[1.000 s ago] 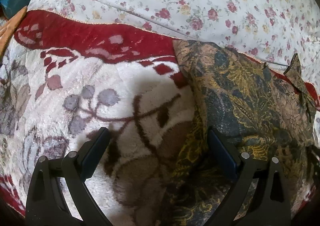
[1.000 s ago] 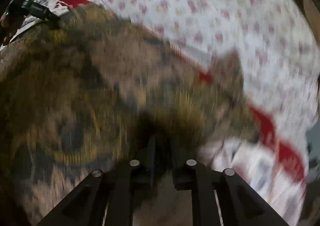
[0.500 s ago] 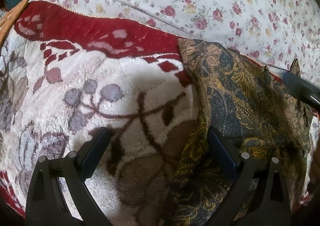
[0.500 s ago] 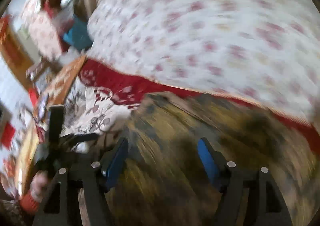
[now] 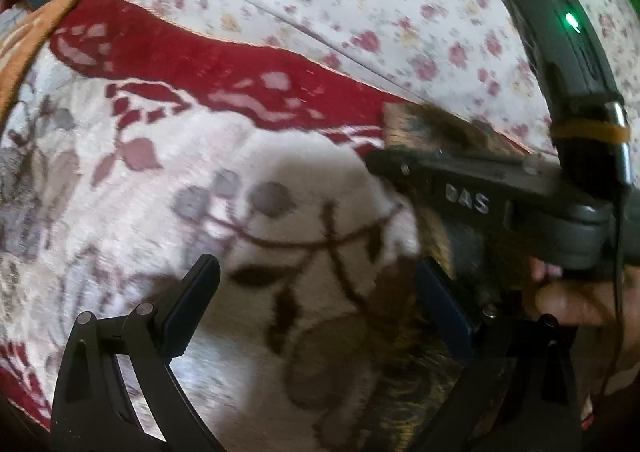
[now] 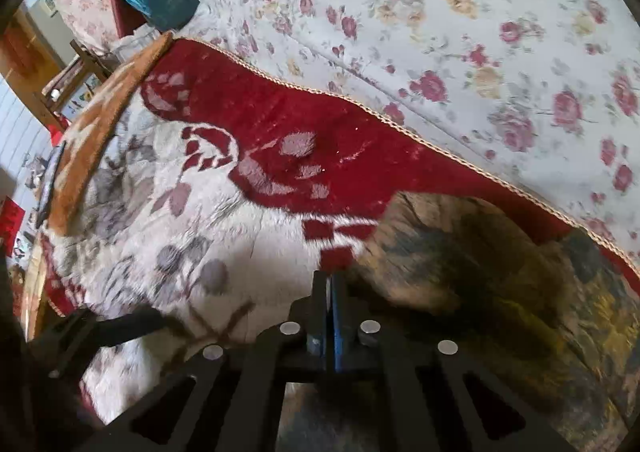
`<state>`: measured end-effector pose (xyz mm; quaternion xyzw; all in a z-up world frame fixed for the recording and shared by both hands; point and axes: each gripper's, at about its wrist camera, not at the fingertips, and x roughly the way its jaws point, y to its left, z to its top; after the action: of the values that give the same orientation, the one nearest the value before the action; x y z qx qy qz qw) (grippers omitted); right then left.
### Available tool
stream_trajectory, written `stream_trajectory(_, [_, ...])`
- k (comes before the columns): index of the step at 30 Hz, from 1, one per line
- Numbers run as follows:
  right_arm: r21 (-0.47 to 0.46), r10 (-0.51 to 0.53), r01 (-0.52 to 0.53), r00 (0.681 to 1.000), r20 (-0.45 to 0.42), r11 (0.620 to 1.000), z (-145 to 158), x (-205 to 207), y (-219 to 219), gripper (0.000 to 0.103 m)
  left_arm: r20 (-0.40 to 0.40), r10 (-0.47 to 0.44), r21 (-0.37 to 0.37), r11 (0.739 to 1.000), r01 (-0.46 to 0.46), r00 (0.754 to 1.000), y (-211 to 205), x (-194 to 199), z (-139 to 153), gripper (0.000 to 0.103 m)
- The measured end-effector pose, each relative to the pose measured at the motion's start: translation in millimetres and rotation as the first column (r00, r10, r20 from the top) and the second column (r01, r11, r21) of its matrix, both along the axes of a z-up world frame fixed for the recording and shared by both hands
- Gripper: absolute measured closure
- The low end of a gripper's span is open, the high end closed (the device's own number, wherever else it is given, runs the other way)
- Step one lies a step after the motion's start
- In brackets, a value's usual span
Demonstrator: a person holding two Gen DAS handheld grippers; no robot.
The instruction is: Fold small clothes
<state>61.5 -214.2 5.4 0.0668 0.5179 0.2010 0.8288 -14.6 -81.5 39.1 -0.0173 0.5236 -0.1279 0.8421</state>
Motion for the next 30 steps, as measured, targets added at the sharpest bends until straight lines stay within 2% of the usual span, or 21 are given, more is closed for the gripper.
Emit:
stream_trajectory(2, [0.065,-0.011,0.011,1.0,-0.002,0.998,7.9,-6.5,-3.4,0.102,-0.006,0.011,-0.033,0.999,-0.011,1.0,7.3,1.1,2.8,0.005])
stream_trajectory(4, [0.023,-0.035,0.034,0.999,0.035,0.999,23.3,-23.4,-13.6,0.099,-0.01,0.01,-0.057,0.998,-0.01,1.0,11.7,-1.3,5.9,0.005])
stream_trajectory(5, [0.001,-0.036,0.036,0.998,0.047,0.999,27.4,-29.6,-14.4,0.088,-0.01,0.003,-0.058,0.998,-0.003,1.0,11.8,-2.8,7.1,0.005])
stream_trajectory(6, [-0.019,-0.04,0.041,0.998,0.051,0.999,31.6,-39.1,-19.9,0.059,-0.009,-0.013,-0.048,0.999,0.013,1.0,10.5,-5.2,8.1,0.005])
stream_trajectory(8, [-0.03,-0.056,0.057,0.998,0.035,0.998,31.6,-49.3,-24.9,0.027,-0.009,-0.059,-0.011,0.998,0.059,0.998,6.0,-9.3,7.9,0.005])
stream_trajectory(11, [-0.047,-0.039,0.039,0.999,-0.001,0.998,25.7,-59.9,-28.0,0.028,-0.021,-0.132,0.069,0.989,0.133,0.991,1.5,-15.8,3.3,0.005])
stream_trajectory(13, [-0.056,-0.037,0.036,0.999,-0.028,0.998,12.8,-58.4,-26.1,0.036,-0.021,-0.139,0.09,0.986,0.14,0.99,7.0,-16.6,2.3,0.005])
stream_trajectory(14, [-0.075,-0.042,0.039,0.999,-0.03,0.996,4.5,-57.1,-25.1,0.049,-0.018,-0.139,0.097,0.985,0.14,0.99,10.3,-16.8,3.5,0.005])
stream_trajectory(15, [-0.109,-0.05,0.05,0.999,0.003,0.993,-0.9,-55.7,-22.3,0.058,-0.009,-0.138,0.101,0.985,0.138,0.99,13.9,-16.9,5.2,0.005])
stream_trajectory(16, [-0.123,-0.051,0.055,0.998,0.03,0.991,-1.0,-54.5,-20.1,0.063,0.0,-0.132,0.104,0.986,0.132,0.991,17.5,-16.1,6.7,0.005])
stream_trajectory(17, [-0.124,-0.049,0.053,0.998,0.035,0.991,-0.3,-51.3,-17.9,0.076,0.007,-0.117,0.105,0.988,0.116,0.993,21.7,-14.6,7.8,0.005])
stream_trajectory(20, [-0.094,-0.052,0.055,0.998,0.039,0.994,3.1,-40.0,-13.4,0.091,0.001,-0.07,0.081,0.994,0.07,0.998,31.7,-8.2,6.5,0.005])
stream_trajectory(23, [-0.096,-0.045,0.05,0.998,0.054,0.994,2.8,-34.0,-6.2,0.095,-0.007,-0.083,0.052,0.995,0.083,0.997,29.4,-5.3,6.2,0.005])
stream_trajectory(26, [0.0,-0.067,0.067,0.997,0.043,0.998,18.3,-40.7,-21.0,0.095,0.006,-0.108,0.081,0.991,0.107,0.994,22.7,-7.7,7.7,0.005])
stream_trajectory(27, [0.021,-0.07,0.069,0.997,0.041,0.997,26.2,-49.8,-28.3,0.089,0.013,-0.109,0.111,0.988,0.107,0.994,21.1,-7.9,7.2,0.005])
stream_trajectory(28, [0.014,-0.067,0.067,0.996,0.055,0.998,32.4,-60.0,-32.2,0.08,0.017,-0.104,0.137,0.986,0.1,0.994,21.3,-7.0,6.3,0.005])
stream_trajectory(29, [-0.008,-0.061,0.062,0.994,0.086,0.998,38.4,-74.6,-34.9,0.051,0.021,-0.092,0.158,0.984,0.087,0.996,23.1,-6.1,5.2,0.005])
stream_trajectory(30, [-0.031,-0.047,0.052,0.991,0.124,0.998,43.5,-92.6,-33.5,0.033,0.021,-0.073,0.172,0.983,0.068,0.997,26.3,-4.5,4.2,0.005])
